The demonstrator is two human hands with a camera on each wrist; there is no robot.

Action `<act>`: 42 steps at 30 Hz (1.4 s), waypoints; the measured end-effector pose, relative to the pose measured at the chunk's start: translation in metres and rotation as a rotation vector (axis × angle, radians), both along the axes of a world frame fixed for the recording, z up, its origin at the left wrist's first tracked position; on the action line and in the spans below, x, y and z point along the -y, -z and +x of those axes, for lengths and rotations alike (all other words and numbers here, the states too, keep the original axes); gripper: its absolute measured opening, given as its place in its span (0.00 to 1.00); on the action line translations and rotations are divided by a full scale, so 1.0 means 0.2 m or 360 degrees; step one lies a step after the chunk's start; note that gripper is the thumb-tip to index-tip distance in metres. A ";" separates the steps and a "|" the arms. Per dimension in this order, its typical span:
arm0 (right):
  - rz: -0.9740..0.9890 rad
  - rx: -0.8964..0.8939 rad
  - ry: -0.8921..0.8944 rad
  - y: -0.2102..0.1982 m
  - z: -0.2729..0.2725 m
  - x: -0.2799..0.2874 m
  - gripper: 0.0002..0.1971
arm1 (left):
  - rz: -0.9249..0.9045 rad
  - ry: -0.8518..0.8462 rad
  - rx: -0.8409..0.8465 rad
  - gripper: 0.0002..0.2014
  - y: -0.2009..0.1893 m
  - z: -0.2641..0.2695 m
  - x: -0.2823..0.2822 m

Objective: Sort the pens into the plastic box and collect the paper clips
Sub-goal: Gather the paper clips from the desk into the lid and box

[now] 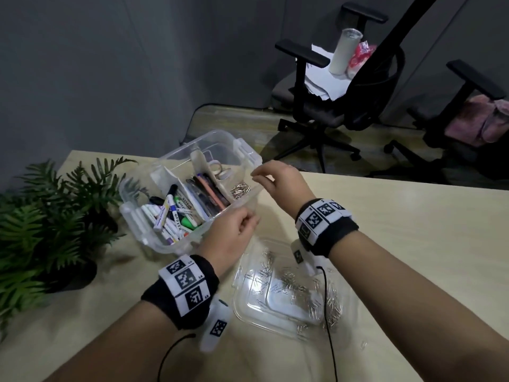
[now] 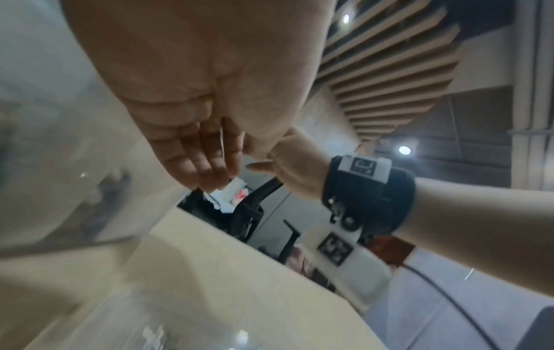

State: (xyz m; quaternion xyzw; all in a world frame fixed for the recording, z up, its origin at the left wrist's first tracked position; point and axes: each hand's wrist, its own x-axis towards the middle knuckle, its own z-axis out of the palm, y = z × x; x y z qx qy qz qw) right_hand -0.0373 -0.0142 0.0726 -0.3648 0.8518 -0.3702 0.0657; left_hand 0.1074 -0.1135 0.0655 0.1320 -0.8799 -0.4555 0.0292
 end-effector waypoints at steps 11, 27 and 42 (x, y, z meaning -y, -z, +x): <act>0.0706 0.0361 0.0205 0.43 0.30 -0.85 0.13 | -0.0178 0.0458 0.0419 0.24 0.45 0.11 -0.23; 0.0976 0.0271 -0.0070 0.46 0.46 -1.05 0.18 | -0.0397 0.0443 0.0458 0.15 0.46 0.19 -0.23; 0.0960 0.0259 -0.0164 0.54 0.39 -0.86 0.30 | -0.0806 0.1057 0.0553 0.29 0.51 0.13 -0.44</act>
